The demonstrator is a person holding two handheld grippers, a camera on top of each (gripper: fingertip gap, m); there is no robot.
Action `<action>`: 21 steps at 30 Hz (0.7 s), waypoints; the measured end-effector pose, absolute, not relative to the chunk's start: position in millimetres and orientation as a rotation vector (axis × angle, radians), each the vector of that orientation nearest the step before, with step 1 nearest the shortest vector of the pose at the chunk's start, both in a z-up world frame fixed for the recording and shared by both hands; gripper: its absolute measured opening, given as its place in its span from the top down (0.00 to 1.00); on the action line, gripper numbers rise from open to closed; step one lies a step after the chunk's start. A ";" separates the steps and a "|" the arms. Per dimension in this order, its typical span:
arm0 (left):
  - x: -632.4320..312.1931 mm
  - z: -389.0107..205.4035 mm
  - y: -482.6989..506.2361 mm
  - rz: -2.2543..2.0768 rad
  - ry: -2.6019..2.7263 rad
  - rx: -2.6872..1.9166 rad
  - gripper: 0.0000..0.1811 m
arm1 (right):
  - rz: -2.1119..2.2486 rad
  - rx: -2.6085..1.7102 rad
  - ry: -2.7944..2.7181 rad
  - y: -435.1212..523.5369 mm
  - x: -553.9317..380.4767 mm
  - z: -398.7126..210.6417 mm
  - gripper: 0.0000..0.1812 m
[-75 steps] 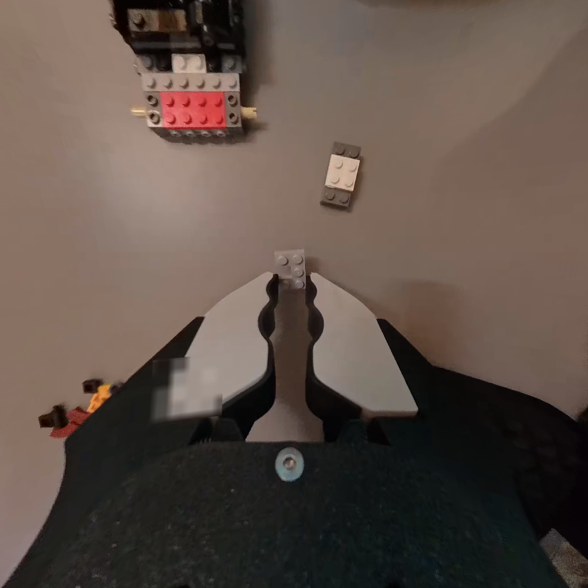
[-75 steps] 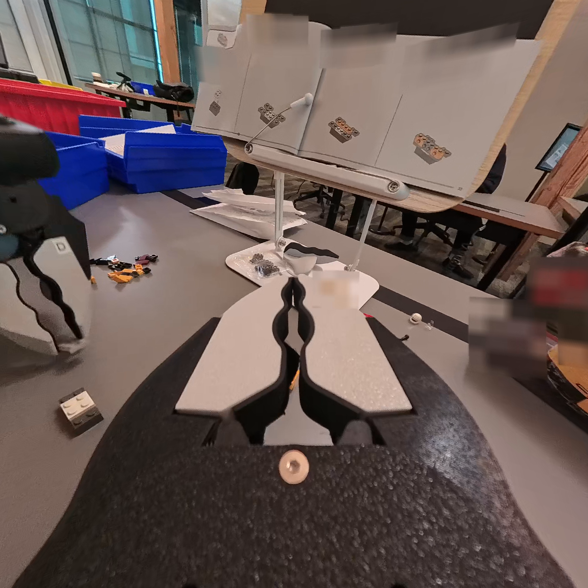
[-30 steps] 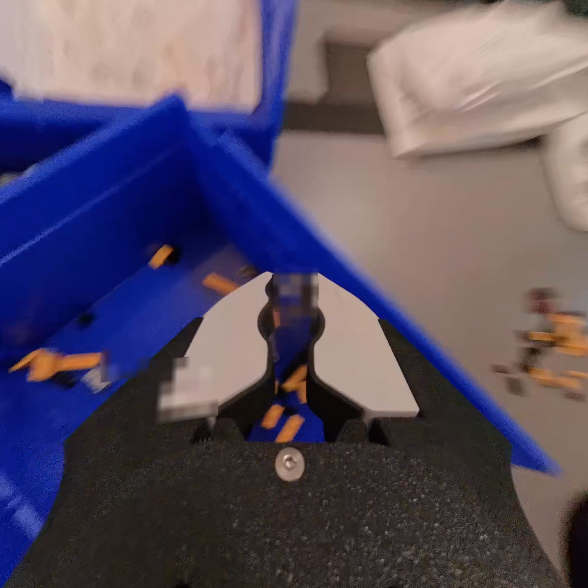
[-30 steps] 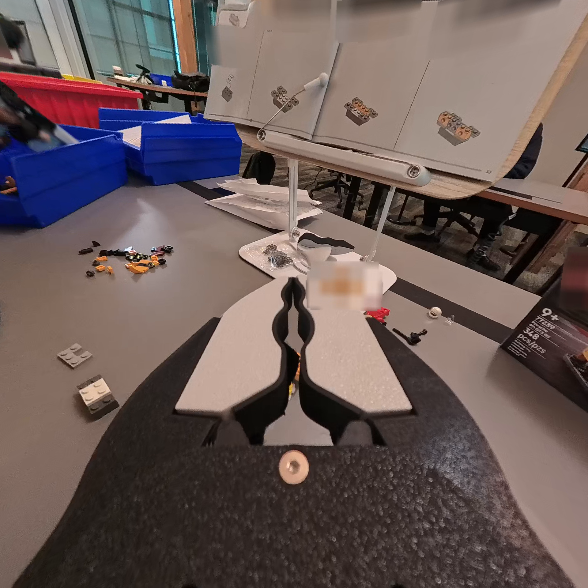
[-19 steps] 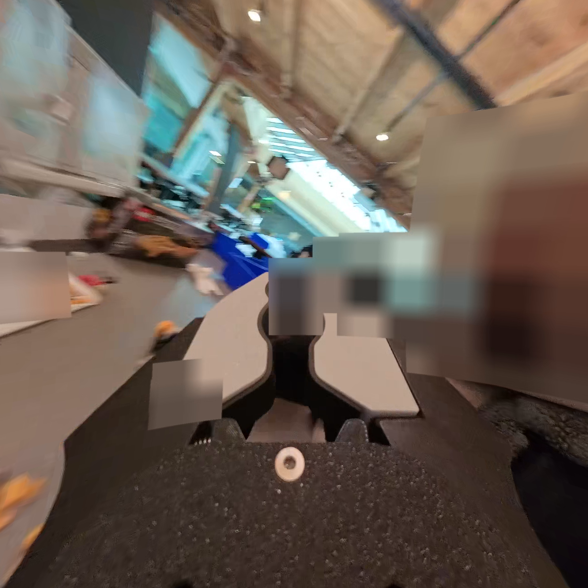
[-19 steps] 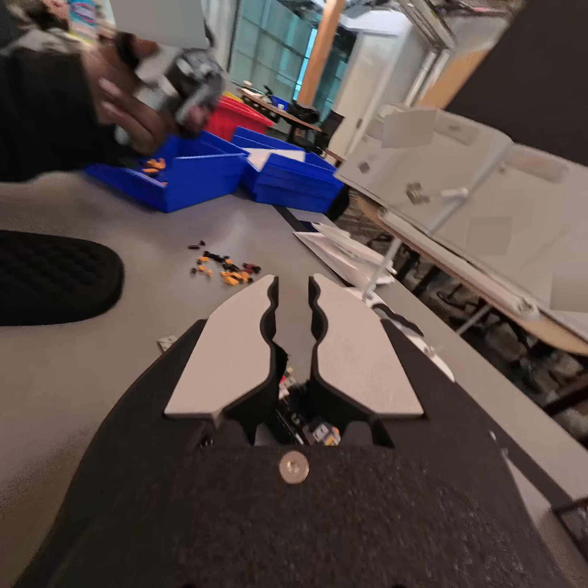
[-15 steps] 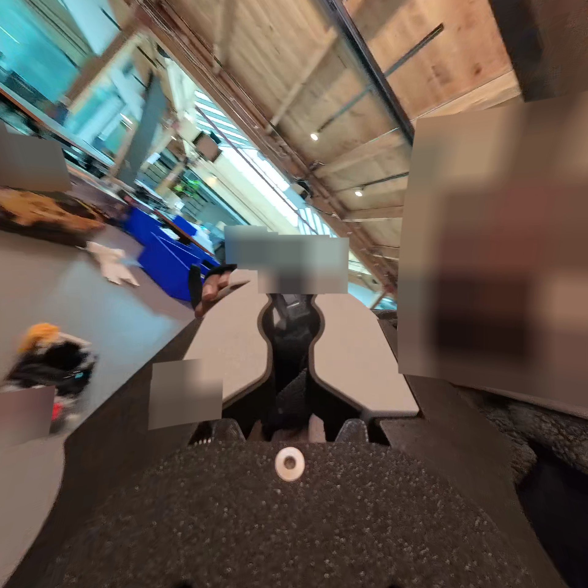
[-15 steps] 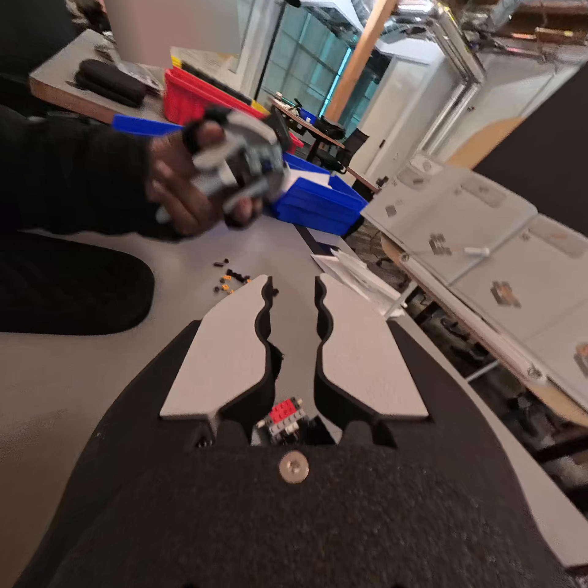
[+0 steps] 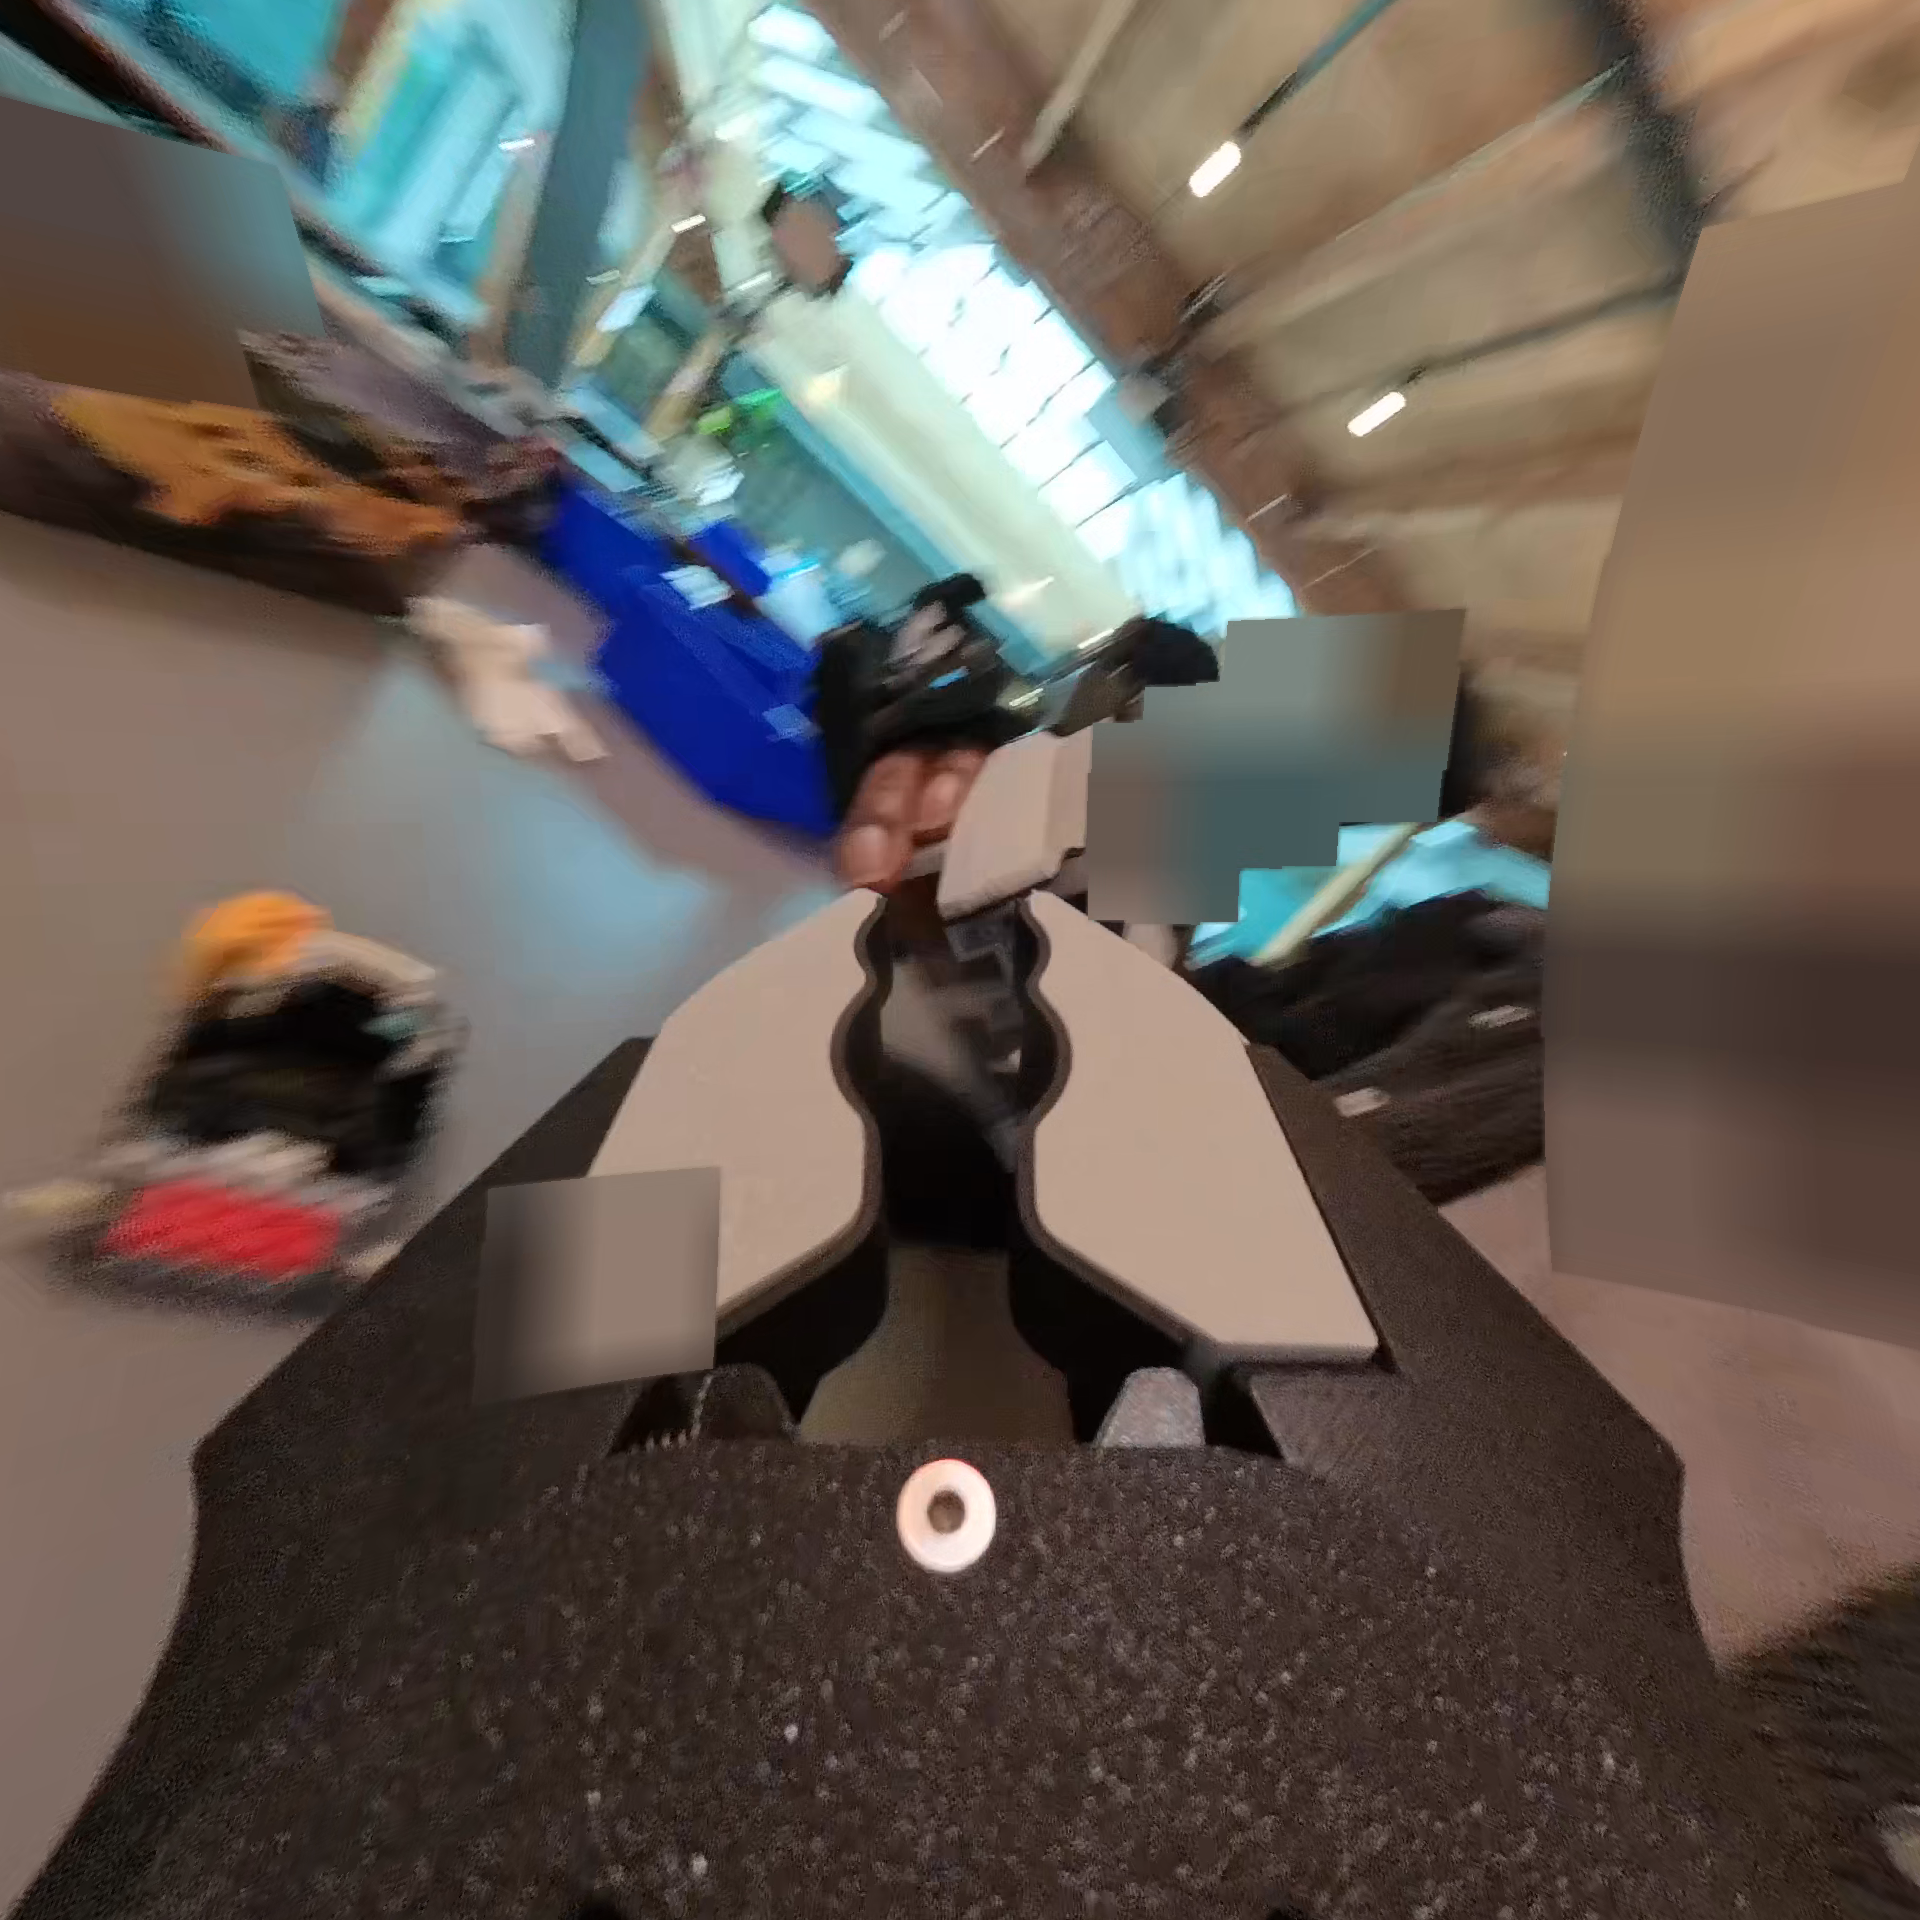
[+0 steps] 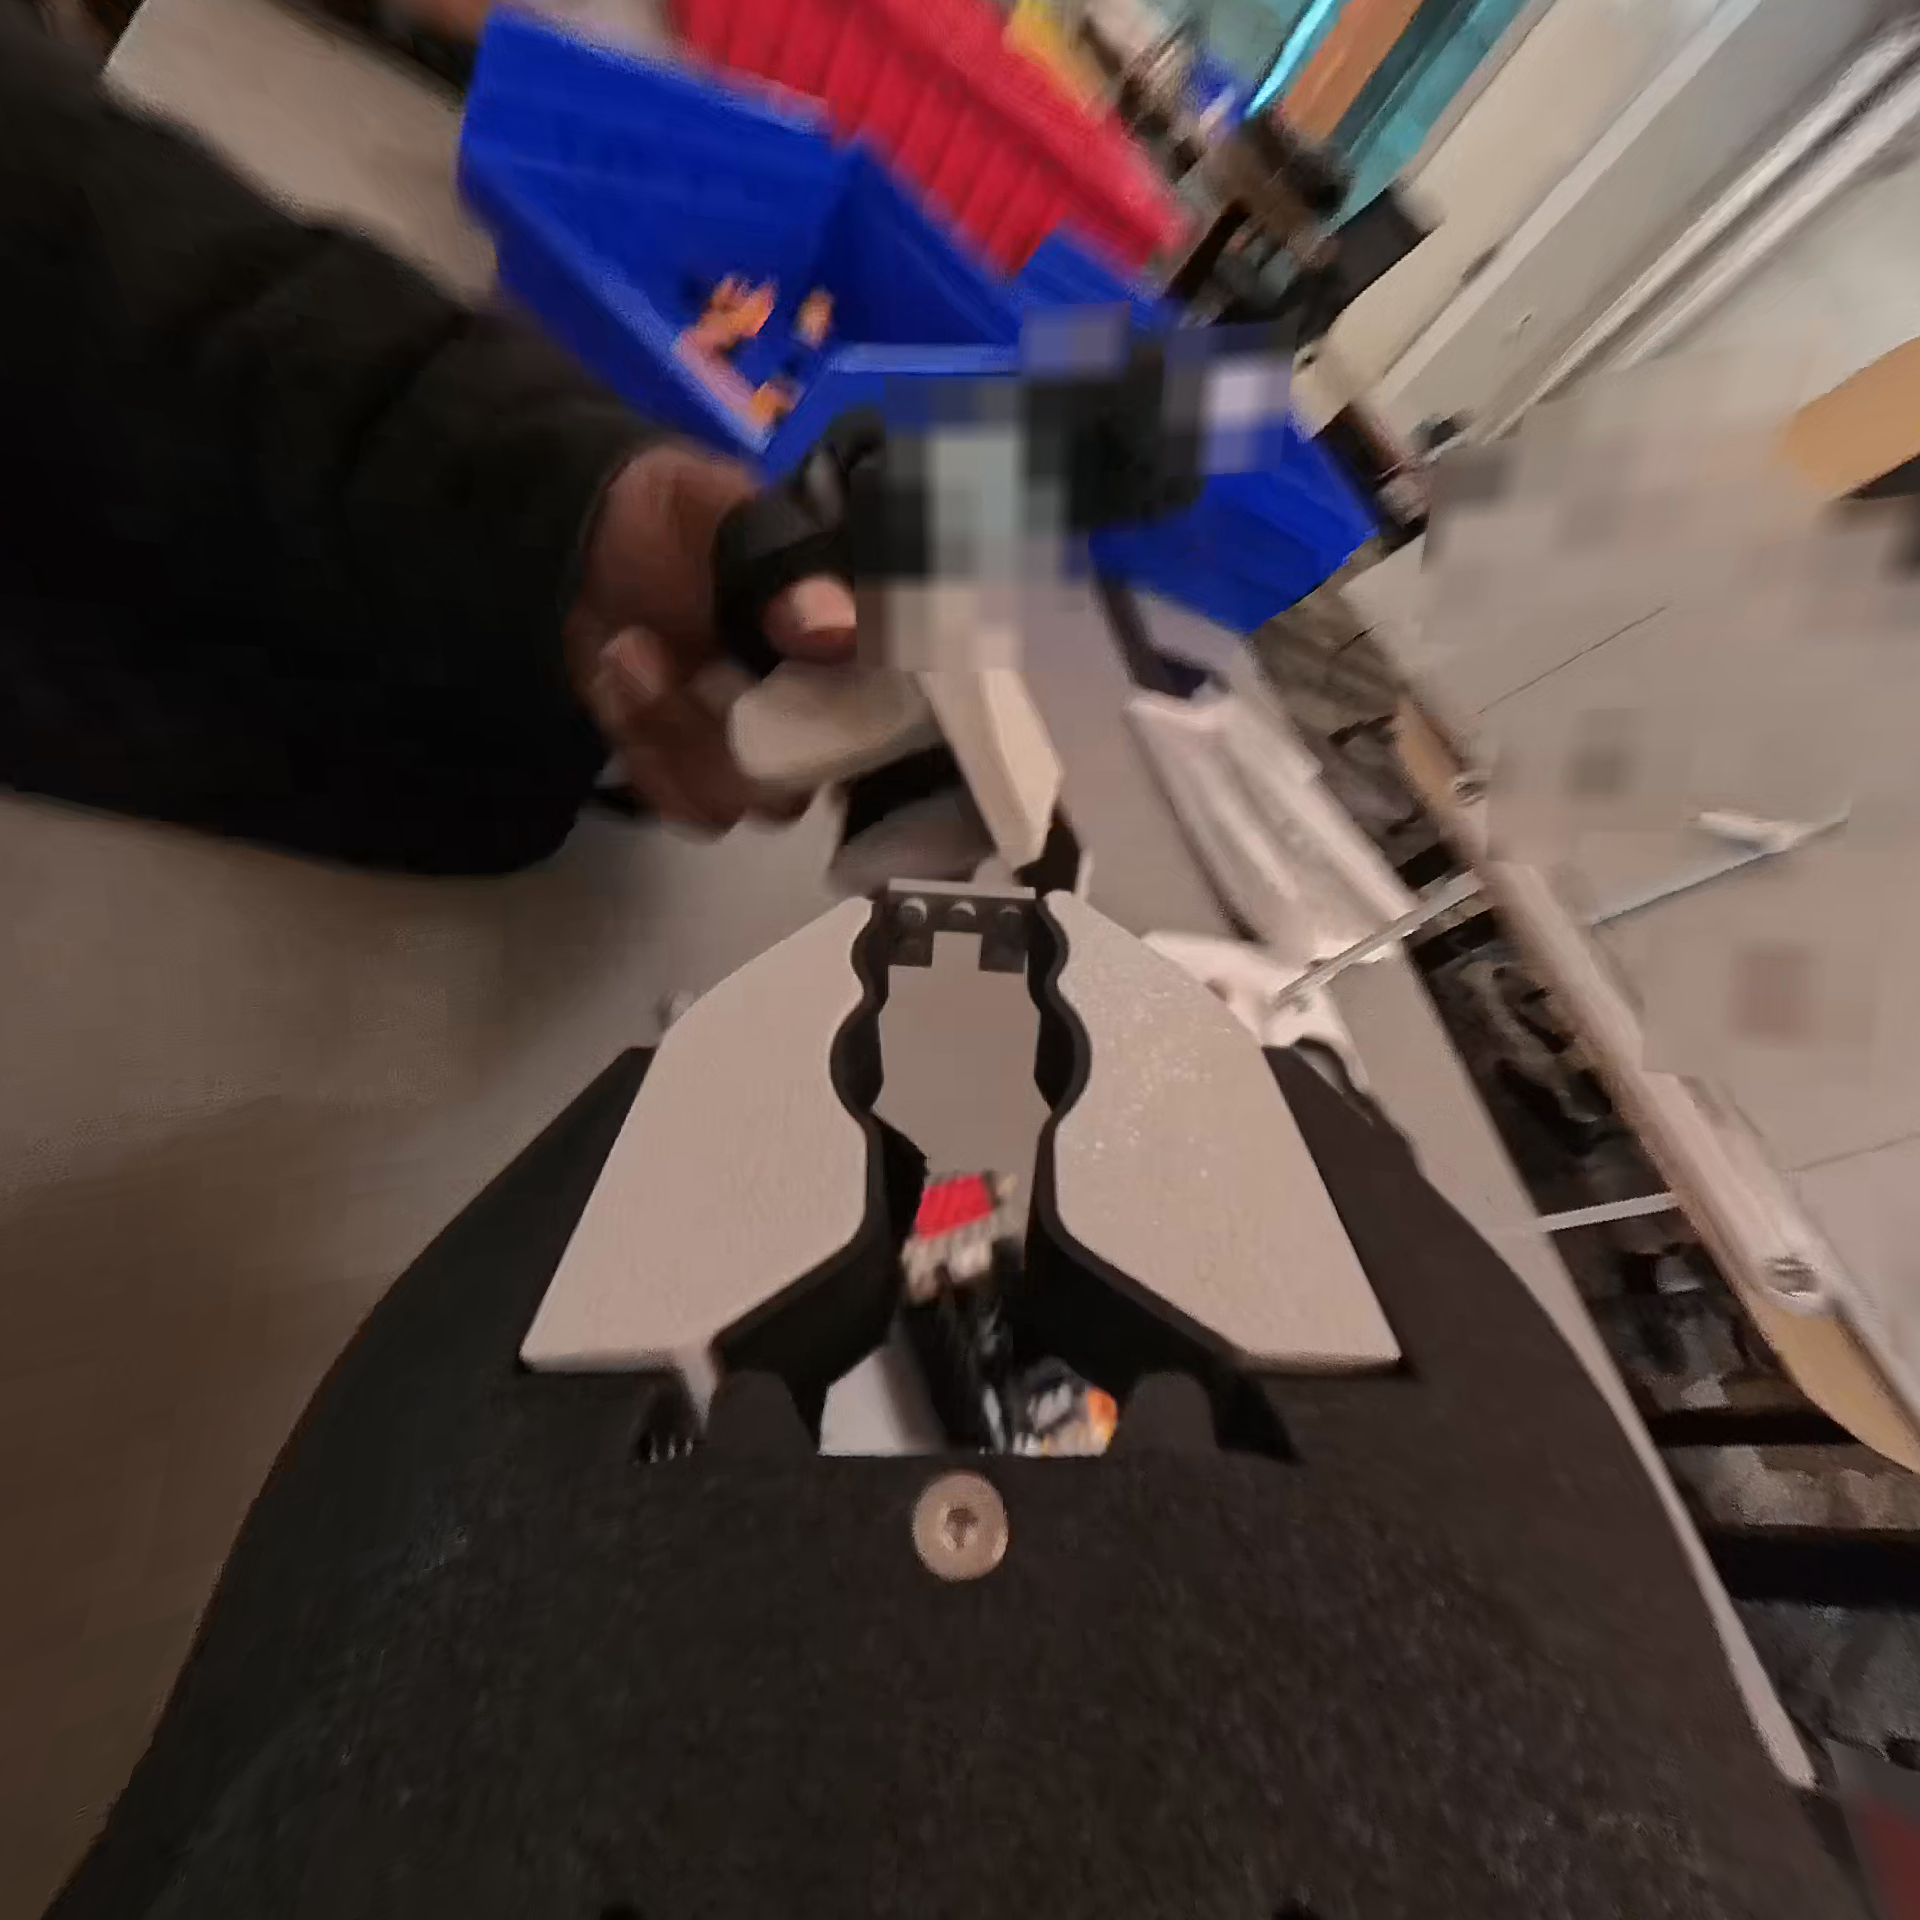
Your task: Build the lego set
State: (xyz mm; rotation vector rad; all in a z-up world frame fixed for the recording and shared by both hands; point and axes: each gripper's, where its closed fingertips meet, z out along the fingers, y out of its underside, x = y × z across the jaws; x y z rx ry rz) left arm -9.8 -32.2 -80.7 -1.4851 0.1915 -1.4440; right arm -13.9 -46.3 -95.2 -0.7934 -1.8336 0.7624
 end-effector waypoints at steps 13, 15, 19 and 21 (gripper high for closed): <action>-49.3 -228.2 -51.0 -0.464 0.757 -2.273 0.76 | 0.388 -0.982 -2.708 -16.5 38.7 -252.0 0.86; -45.1 -236.1 -55.6 -0.457 0.802 -2.295 0.74 | 0.419 -1.023 -2.719 -17.0 38.6 -253.2 0.86; -45.1 -246.0 -61.7 -0.409 0.862 -2.344 0.71 | 0.468 -1.063 -2.653 -14.5 33.9 -248.4 0.80; -46.9 -248.7 -65.0 -0.386 0.885 -2.365 0.71 | 0.534 -1.101 -2.590 -14.6 32.5 -239.9 0.79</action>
